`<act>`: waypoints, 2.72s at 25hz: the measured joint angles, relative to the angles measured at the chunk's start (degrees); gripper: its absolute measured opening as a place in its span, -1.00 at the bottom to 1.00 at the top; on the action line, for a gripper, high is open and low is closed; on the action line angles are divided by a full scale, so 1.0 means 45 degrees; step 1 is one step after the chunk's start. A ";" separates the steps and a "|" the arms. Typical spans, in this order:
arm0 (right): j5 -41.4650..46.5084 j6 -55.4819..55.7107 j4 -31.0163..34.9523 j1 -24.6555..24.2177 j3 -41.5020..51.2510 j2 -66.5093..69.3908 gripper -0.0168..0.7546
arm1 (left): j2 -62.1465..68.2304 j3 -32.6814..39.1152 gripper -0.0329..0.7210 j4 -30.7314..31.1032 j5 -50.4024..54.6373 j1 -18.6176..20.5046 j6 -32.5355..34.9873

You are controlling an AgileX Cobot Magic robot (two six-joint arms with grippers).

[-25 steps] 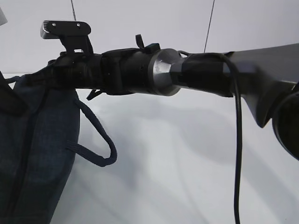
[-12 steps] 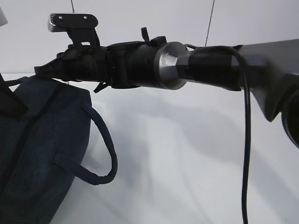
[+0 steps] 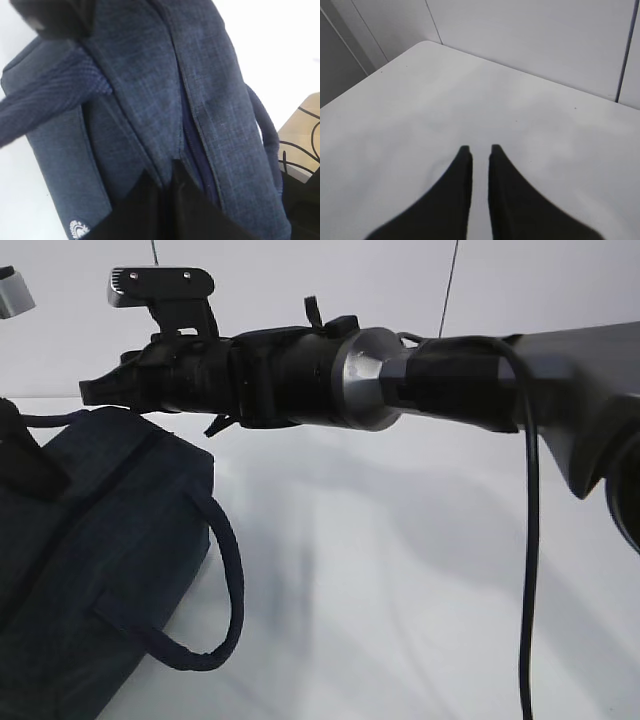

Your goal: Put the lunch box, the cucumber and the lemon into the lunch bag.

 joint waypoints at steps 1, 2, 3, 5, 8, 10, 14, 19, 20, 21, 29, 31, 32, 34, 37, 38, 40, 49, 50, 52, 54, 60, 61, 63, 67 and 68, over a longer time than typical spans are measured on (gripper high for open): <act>-0.0028 -0.0032 0.0000 0.0000 0.0000 0.0000 -0.53 | 0.0020 0.0000 -0.92 0.0000 -0.0013 0.0000 0.0000; -0.0056 -0.0029 0.0000 0.0000 0.0000 0.0000 -0.40 | 0.0020 0.0000 -0.92 0.0000 -0.0070 0.0000 0.0000; -0.0056 -0.0057 0.0000 0.0000 0.0000 0.0000 -0.29 | 0.0020 0.0000 -0.92 0.0000 -0.0101 0.0000 0.0000; -0.0102 -0.0057 0.0000 0.0000 0.0000 0.0000 -0.13 | 0.0020 0.0000 -0.92 0.0166 -0.0150 0.0000 0.0000; -0.0429 -0.0057 0.0000 0.0000 0.0000 -0.0043 -0.03 | 0.0020 0.0000 -0.92 0.0741 -0.0205 0.0000 -0.0180; -0.0698 -0.0057 0.0000 0.0000 0.0053 -0.0229 -0.01 | 0.0052 0.0000 -0.92 0.0987 -0.0247 0.0000 -0.0324; -0.0995 -0.0293 0.0000 0.0000 0.0053 -0.0606 0.00 | 0.0084 0.0000 -0.92 0.1129 -0.0255 0.0000 -0.0430; -0.1014 -0.1189 0.0000 0.0000 0.0053 -0.1033 0.00 | 0.0084 0.0000 -0.92 0.1336 -0.0283 0.0000 -0.0529; -0.1014 -0.1482 0.0000 0.0000 0.0053 -0.1148 0.00 | 0.0084 0.0000 -0.92 0.1321 -0.0283 0.0000 -0.0558; -0.1014 -0.1751 0.0000 0.0000 0.0053 -0.1238 0.00 | 0.0115 0.0000 -0.92 0.1344 -0.0283 0.0000 -0.0626; -0.0926 -0.2963 0.0142 0.0000 0.0171 -0.1865 -0.10 | 0.0667 -0.0089 -0.92 0.1322 -0.0233 0.0000 -0.1141; -0.0711 -0.2982 0.0224 0.0000 0.0385 -0.2155 -0.14 | 0.0814 -0.0089 -0.92 0.1322 -0.0233 0.0000 -0.1238; -0.0642 -0.2982 0.0241 0.0000 0.0571 -0.2295 -0.15 | 0.0844 -0.0089 -0.92 0.1322 -0.0207 0.0000 -0.1290; -0.0586 -0.2982 0.0273 0.0000 0.0993 -0.2692 -0.16 | 0.0920 -0.0089 -0.92 0.1322 -0.0207 0.0000 -0.1427; -0.0759 -0.2982 0.0273 0.0000 0.1771 -0.3325 -0.17 | 0.0941 -0.0089 -0.92 0.1322 -0.0207 0.0000 -0.1635; -0.0915 -0.2982 0.0282 0.0000 0.2067 -0.3518 -0.17 | 0.0949 -0.0089 -0.92 0.1322 -0.0207 0.0000 -0.1664; -0.1253 -0.2982 0.0303 0.0000 0.2593 -0.3954 -0.17 | 0.0949 -0.0089 -0.92 0.1322 -0.0207 0.0000 -0.1718; -0.1386 -0.3078 0.0333 0.0000 0.5078 -0.5997 -0.17 | 0.0970 -0.0089 -0.91 0.1322 -0.0207 0.0000 -0.1959; -0.1386 -0.3271 0.0333 0.0000 0.5344 -0.6238 -0.17 | 0.0970 -0.0089 -0.91 0.1322 -0.0207 0.0000 -0.1993; -0.1386 -0.3541 0.0333 0.0000 0.5818 -0.6643 -0.17 | 0.0970 -0.0089 -0.91 0.1322 -0.0207 0.0000 -0.2121; -0.1386 -0.3643 0.0333 0.0000 0.6337 -0.7048 -0.17 | 0.0970 -0.0089 -0.91 0.1322 -0.0207 0.0000 -0.2280; -0.1386 -0.1410 0.0342 0.0000 0.8192 -0.8228 -0.17 | 0.0970 -0.0089 -0.90 0.1322 -0.0207 0.0000 -0.2926; -0.1386 -0.0820 0.0342 0.0000 0.8490 -0.8468 -0.17 | 0.0970 -0.0089 -0.90 0.1322 -0.0207 0.0000 -0.2983; -0.1386 0.0173 0.0342 0.0000 0.9011 -0.8963 -0.17 | 0.0970 -0.0089 -0.89 0.1322 -0.0207 0.0000 -0.3092; -0.1179 0.0992 0.0363 0.0000 0.9745 -0.9981 -0.17 | 0.0970 -0.0089 -0.86 0.1322 -0.0207 0.0000 -0.3344; -0.1097 0.1085 0.0363 0.0000 0.9925 -1.0273 -0.17 | 0.0970 -0.0089 -0.84 0.1322 -0.0207 0.0000 -0.3413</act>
